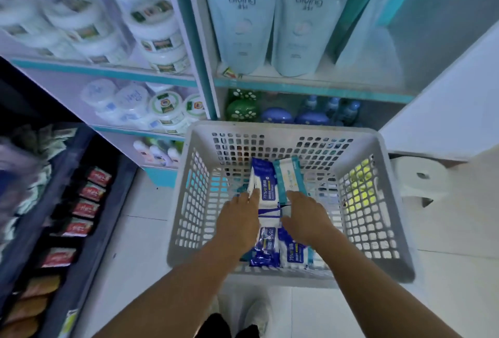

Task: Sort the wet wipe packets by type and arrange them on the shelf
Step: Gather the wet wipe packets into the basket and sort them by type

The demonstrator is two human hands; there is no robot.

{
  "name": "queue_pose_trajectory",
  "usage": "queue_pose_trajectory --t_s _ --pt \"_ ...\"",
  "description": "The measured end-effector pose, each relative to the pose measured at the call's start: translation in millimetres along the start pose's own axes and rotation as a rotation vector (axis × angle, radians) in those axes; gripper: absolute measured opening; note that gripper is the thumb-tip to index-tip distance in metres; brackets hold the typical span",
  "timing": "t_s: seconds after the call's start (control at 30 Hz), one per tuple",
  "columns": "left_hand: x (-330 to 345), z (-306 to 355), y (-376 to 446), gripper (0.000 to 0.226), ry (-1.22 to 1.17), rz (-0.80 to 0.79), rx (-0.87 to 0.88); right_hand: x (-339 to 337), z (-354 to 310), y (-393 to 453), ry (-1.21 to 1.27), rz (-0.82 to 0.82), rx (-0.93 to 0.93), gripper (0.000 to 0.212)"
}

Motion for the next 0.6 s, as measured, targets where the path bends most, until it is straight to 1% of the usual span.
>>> queue_pose_trajectory --t_s 0.13,0.23,0.33,0.47,0.6 --pt "-48.1 -18.9 -43.9 0.067 0.059 0.12 -0.02 -31.9 -50.2 -27.3 -0.114 0.107 -0.13 0.045" --pt "-80.9 -46.8 -79.3 0.062 0.052 0.181 -0.064 -49.8 -96.0 -46.2 -0.185 0.151 -0.211 0.048" --pt "-110.6 -84.4 -118.7 0.061 -0.009 0.24 -0.124 -62.1 -149.9 -65.1 -0.225 0.217 -0.317 0.045" --pt "-139.9 -140.0 -180.5 0.064 0.001 0.342 -0.207 -64.4 -231.0 -93.8 -0.258 0.235 -0.418 0.056" --pt "-162.5 -201.1 -252.8 0.063 -0.005 0.446 -0.291 -61.7 -323.9 -135.5 -0.314 0.313 -0.538 0.054"
Point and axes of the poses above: each hand's wrist, its own y-axis towards the middle knuckle, its own x-axis out of the palm, z = x × y, the point moved 8 cm from there along y, towards the middle knuckle, and after that the axes turned 11 degrees about -z, right-handed, at the moved point
